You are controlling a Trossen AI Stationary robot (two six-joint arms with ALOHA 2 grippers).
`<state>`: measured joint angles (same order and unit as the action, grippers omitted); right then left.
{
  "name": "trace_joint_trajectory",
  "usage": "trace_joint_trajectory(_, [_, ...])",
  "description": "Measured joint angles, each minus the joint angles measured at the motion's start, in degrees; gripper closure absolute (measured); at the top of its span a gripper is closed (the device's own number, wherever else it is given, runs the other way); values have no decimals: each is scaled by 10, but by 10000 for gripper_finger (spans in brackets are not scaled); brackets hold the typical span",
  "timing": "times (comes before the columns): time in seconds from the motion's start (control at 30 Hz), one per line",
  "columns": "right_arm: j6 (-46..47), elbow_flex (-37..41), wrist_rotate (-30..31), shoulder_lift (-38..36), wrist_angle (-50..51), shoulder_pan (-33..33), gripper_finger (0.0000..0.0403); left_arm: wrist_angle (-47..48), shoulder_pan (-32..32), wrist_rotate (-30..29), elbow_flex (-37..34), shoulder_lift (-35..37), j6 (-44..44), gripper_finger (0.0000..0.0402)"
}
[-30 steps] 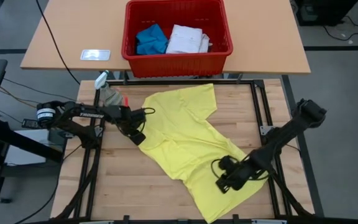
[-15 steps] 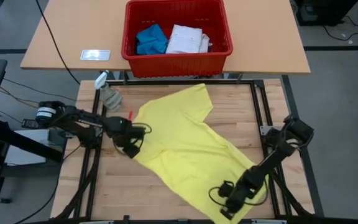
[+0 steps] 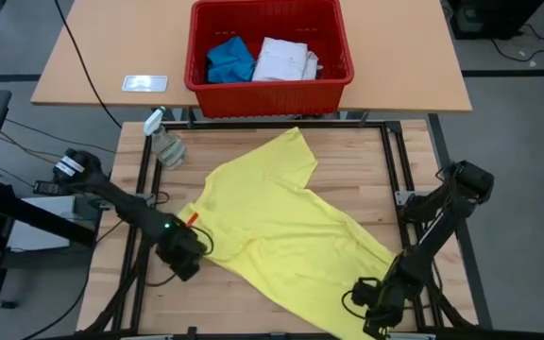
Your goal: Fold Laundry from Bin
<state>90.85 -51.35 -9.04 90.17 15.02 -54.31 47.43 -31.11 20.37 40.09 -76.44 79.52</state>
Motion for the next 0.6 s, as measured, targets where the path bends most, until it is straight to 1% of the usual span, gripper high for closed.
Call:
trace_joint_trajectory(0.07, [-10, 0, 61, -13, 36, 16, 391, 7, 14, -35, 21, 17, -25, 260])
trace_joint_trajectory(0.13, [-13, 0, 125, -21, 77, 41, 394, 6, 48, -68, 31, 35, -67, 260])
trace_joint_trajectory(0.2, [-11, 0, 156, -22, 110, 78, 395, 6, 99, -94, 32, 46, -119, 260])
trace_joint_trajectory(0.27, [-11, 0, 170, -22, 127, 123, 395, 6, 165, -112, 30, 47, -193, 260])
trace_joint_trajectory(0.33, [-20, 0, 187, -22, 126, 167, 396, -3, 239, -126, 29, 42, -285, 260])
trace_joint_trajectory(0.47, [-30, 0, 210, -22, 121, 247, 396, -89, 399, -131, 29, 9, -463, 260])
trace_joint_trajectory(0.53, [-38, 0, 212, -22, 116, 280, 396, -142, 471, -130, 29, -13, -531, 260])
trace_joint_trajectory(0.6, [-39, 0, 213, -22, 115, 307, 397, -185, 535, -112, 29, -42, -580, 260])
